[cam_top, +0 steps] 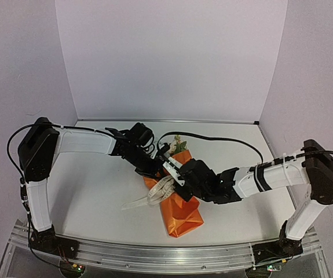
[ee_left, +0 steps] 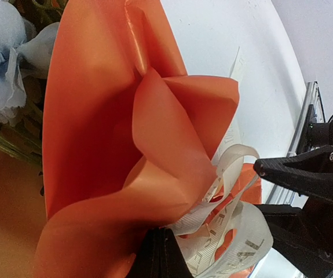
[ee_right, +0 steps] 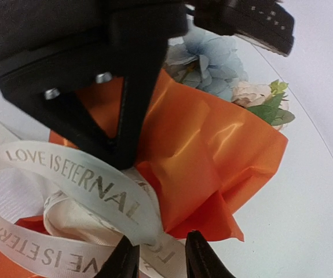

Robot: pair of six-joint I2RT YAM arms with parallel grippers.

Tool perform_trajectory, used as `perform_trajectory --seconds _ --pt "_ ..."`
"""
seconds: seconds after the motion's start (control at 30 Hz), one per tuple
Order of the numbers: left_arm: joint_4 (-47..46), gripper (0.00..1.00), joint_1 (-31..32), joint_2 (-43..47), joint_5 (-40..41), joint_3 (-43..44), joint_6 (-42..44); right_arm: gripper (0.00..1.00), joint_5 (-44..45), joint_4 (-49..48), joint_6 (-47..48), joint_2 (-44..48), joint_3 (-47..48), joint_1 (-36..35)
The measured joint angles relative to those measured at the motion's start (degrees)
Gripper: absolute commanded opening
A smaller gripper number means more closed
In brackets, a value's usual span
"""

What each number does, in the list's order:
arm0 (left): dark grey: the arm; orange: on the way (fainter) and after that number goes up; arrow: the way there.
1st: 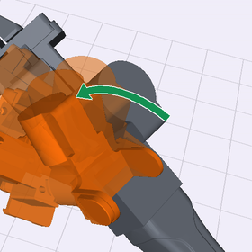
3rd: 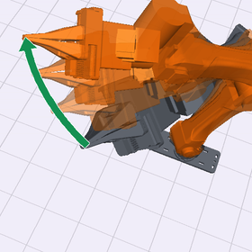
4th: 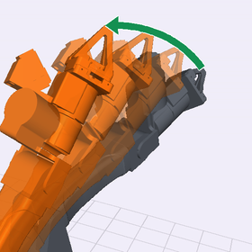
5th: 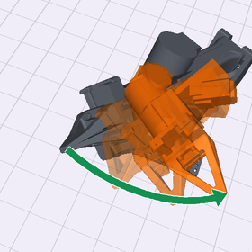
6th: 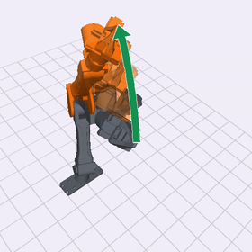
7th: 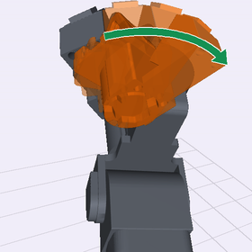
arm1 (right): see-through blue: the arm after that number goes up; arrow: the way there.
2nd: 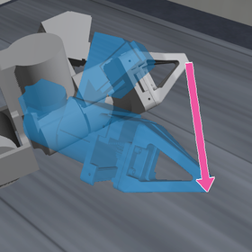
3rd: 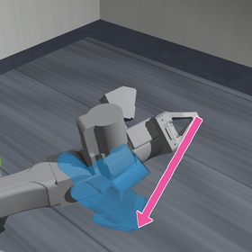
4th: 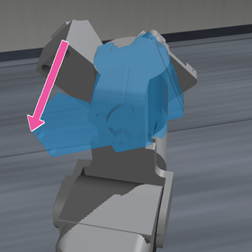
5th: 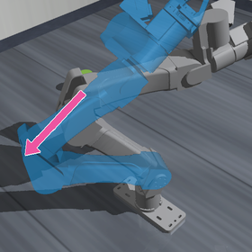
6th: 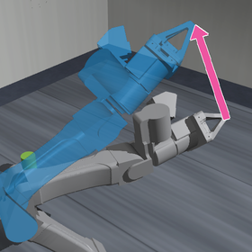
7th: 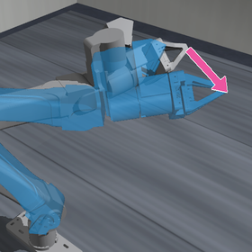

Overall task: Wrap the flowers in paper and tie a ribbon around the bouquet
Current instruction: Adjust the half-tied ribbon on the folded bouquet.

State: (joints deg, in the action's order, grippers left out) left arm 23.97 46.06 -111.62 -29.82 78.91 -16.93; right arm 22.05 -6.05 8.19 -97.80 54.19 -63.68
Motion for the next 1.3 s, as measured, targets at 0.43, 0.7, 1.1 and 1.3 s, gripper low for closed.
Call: perform_trajectory --seconds 0.43,0.7,1.1,1.3 --pt "0.0 0.0 0.0 0.0 -0.1 -0.3 0.6 0.5 3.6 -1.0 -3.3 0.4 -0.4 0.3" --pt "0.0 0.0 0.0 0.0 -0.1 -0.3 0.7 0.7 -8.8 1.2 -0.3 4.7 -1.8 0.3" --pt "0.0 0.0 0.0 0.0 -0.4 -0.3 0.7 0.76 -28.8 13.8 15.5 2.2 7.7 0.3" --pt "0.1 0.0 0.0 0.0 -0.9 -0.3 0.7 0.75 -31.9 14.2 17.9 -3.4 12.3 0.3"
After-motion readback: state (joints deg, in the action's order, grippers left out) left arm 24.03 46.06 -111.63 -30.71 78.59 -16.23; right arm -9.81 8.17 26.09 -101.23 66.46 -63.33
